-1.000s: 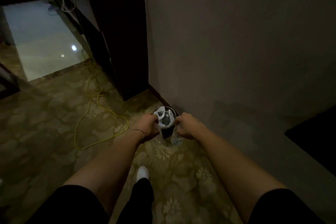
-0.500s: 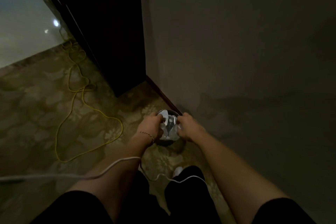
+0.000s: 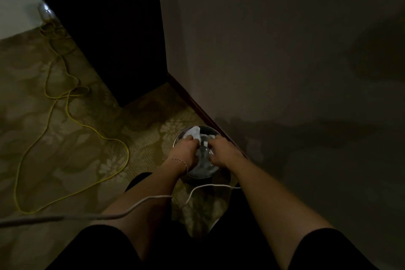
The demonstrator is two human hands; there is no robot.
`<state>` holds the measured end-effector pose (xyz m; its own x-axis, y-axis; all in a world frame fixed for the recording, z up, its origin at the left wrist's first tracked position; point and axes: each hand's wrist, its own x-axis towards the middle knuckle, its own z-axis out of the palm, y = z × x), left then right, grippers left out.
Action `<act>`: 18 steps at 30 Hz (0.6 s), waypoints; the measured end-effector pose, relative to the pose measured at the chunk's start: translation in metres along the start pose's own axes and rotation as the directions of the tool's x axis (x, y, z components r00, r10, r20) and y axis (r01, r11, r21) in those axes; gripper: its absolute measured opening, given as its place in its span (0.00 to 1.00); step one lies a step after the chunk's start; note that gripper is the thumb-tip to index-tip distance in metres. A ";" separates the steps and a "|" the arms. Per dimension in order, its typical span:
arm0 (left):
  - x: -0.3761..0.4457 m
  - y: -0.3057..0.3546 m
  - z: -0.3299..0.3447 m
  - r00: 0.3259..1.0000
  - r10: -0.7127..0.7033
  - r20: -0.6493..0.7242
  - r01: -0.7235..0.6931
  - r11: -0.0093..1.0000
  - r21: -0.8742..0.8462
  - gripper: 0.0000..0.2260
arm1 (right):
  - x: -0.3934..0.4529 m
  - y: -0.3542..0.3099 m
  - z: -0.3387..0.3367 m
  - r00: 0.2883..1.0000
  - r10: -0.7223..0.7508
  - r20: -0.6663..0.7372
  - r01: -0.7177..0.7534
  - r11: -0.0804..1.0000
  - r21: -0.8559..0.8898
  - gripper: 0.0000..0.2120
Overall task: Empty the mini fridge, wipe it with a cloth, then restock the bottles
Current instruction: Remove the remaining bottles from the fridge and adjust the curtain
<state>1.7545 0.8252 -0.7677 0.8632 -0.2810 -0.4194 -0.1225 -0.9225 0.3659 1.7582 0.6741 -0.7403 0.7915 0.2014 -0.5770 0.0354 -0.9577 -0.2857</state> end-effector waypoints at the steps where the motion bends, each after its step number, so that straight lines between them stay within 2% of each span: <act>1: 0.007 -0.004 0.008 1.000 0.000 0.011 0.000 1.000 -0.001 0.15 | 0.007 0.003 0.006 1.000 0.004 0.000 -0.004 1.000 0.008 0.20; 8: -0.002 -0.005 0.011 0.997 -0.061 0.054 0.064 0.996 -0.065 0.25 | 0.001 0.003 0.013 0.995 0.026 0.093 -0.028 1.000 0.015 0.26; 13: -0.046 0.022 -0.053 0.996 -0.057 0.074 0.061 0.997 -0.051 0.28 | -0.052 -0.010 -0.044 0.995 0.053 0.082 -0.057 0.997 0.050 0.25; 18: -0.102 0.063 -0.141 0.999 -0.041 0.028 0.042 0.999 -0.034 0.23 | -0.133 -0.033 -0.118 0.997 0.073 0.020 -0.074 0.994 0.081 0.20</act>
<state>1.7281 0.8326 -0.5843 0.8533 -0.2506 -0.4573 -0.0695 -0.9238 0.3765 1.7242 0.6547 -0.5636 0.7795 0.1351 -0.6116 -0.0730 -0.9502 -0.3030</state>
